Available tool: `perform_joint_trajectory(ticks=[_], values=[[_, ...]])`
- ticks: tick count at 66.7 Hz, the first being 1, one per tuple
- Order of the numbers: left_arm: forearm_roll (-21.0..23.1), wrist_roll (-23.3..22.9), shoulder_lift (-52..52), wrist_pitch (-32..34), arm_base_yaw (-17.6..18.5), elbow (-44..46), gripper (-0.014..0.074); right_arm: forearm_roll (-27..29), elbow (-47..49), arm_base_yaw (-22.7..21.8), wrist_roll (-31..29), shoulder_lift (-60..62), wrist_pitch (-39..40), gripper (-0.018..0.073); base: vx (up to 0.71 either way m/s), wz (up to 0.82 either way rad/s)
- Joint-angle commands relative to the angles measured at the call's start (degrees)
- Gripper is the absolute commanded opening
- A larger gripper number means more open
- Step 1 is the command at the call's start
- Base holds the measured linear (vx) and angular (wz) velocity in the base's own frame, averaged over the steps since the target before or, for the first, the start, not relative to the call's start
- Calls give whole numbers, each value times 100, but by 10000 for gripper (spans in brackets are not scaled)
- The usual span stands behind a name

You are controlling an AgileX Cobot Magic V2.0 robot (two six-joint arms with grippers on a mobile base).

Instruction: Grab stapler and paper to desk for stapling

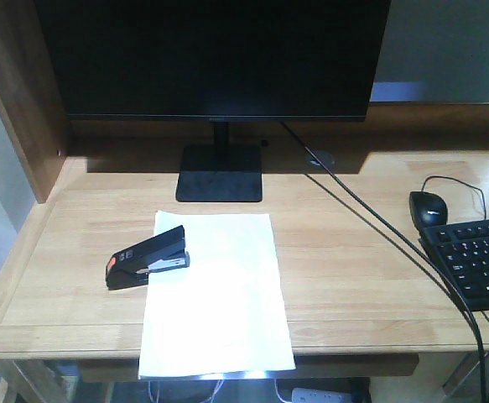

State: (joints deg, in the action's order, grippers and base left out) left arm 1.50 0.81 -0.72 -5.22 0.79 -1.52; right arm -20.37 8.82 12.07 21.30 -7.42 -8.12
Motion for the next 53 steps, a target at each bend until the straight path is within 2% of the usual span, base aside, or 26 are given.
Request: perform_joint_trajectory(ticks=[1,13,23,27,35,46,53], values=[[31,0,-81,435,-8,-82,-6,546,158,-50,-766,-55,321,-10,0,0],[31,0,-81,435,-8,-82,-6,702,41,-50,-918,94,376,-10,0,0],[31,0,-81,435,-8,-82,-6,1805,-396,-50,-1842,672,456,-10,0,0],[31,0,-81,435,-8,-82,-6,2075,-537,-50,-2130,860,516,-10,0,0],[31,0,-81,435,-8,-77,-6,1983,-645,-115,-2059,848,541,-10,0,0],[31,0,-81,435,-8,-77,-6,1988,-658,-581,-1947,848,532,-10,0,0],[31,0,-81,435,-8,-77,-6,2001,-914,-787,-1784,848,934,-10,0,0]])
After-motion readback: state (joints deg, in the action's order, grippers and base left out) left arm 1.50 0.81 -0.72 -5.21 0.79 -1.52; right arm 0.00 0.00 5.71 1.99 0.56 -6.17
